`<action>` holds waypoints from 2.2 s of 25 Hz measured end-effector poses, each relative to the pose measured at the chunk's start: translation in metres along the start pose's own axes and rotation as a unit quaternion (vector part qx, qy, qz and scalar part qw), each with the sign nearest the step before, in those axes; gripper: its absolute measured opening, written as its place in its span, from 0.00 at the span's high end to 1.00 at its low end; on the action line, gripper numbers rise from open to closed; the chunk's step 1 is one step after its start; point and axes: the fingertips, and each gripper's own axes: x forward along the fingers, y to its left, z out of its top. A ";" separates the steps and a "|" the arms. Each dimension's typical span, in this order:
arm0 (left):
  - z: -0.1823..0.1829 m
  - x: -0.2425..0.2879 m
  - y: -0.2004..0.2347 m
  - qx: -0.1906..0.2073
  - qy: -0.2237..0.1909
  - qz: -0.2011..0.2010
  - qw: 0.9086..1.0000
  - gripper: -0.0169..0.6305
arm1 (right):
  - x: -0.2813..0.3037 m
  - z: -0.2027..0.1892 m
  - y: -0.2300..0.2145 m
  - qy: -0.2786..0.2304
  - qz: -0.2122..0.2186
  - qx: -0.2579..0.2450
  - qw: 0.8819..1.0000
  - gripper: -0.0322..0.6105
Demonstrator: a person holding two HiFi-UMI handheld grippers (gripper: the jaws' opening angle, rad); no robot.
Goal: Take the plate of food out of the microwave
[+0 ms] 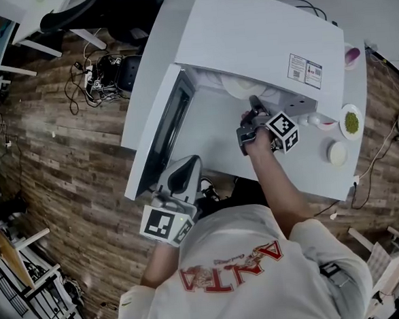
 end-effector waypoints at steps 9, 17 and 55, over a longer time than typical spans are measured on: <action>-0.002 -0.001 0.000 -0.001 0.001 0.007 1.000 0.96 | 0.014 -0.001 -0.002 0.001 0.010 0.015 1.000 0.92; -0.003 -0.004 -0.001 -0.003 0.003 0.002 1.000 0.96 | 0.000 -0.002 0.007 0.005 0.044 0.045 0.998 0.93; -0.020 -0.013 -0.094 0.045 0.034 -0.192 0.980 0.96 | -0.235 -0.017 -0.076 -0.088 0.081 0.069 0.990 0.93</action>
